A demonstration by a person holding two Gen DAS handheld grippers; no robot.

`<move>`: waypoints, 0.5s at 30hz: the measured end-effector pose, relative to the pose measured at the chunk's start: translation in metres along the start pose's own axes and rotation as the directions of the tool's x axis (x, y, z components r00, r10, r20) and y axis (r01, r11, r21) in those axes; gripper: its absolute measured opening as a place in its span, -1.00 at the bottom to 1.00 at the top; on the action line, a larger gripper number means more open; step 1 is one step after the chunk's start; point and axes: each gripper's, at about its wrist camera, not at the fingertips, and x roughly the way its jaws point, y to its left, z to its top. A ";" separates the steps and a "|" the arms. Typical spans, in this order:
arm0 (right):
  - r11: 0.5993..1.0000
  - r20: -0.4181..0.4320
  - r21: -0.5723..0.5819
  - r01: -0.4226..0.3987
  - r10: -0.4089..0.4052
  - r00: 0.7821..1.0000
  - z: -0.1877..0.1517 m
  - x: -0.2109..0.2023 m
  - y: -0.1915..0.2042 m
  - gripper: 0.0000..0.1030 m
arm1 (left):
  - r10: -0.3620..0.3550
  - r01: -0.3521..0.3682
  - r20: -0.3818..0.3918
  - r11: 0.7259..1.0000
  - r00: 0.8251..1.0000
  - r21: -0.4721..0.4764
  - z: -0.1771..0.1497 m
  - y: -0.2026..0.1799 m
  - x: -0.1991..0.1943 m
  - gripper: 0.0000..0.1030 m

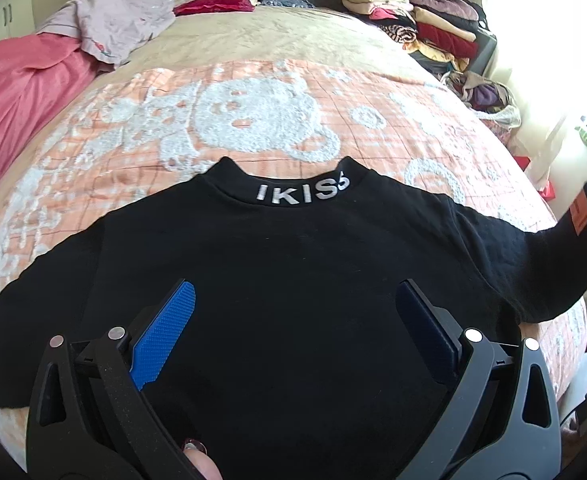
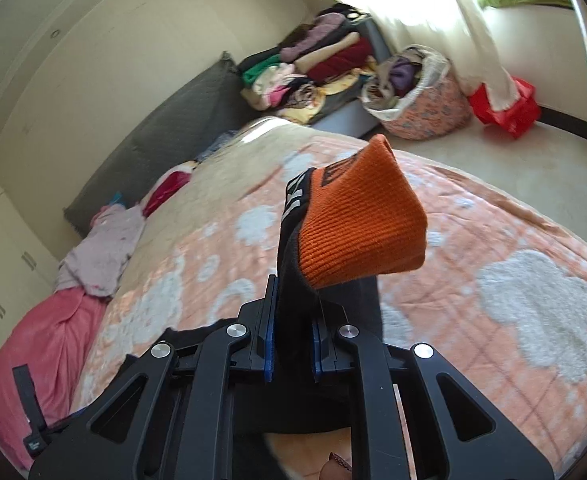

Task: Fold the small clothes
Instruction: 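Carry the sleeve with the right tool across the sweatshirt body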

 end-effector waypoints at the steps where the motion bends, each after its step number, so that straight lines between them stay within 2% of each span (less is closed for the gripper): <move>1: 1.000 -0.002 -0.011 -0.008 0.008 1.000 -0.001 0.001 0.008 -0.76 | 0.000 0.000 0.002 1.000 1.000 -0.005 0.000 0.004 -0.002 0.84; 7: 0.991 -0.054 -0.109 -0.081 0.075 0.996 -0.013 0.010 0.066 -0.76 | -0.009 0.010 0.012 0.999 1.000 -0.047 0.000 0.029 -0.014 0.84; 15: 0.970 -0.128 -0.205 -0.134 0.110 0.986 -0.044 0.027 0.126 -0.76 | -0.057 0.059 0.019 0.990 0.998 -0.127 -0.003 0.066 -0.022 0.84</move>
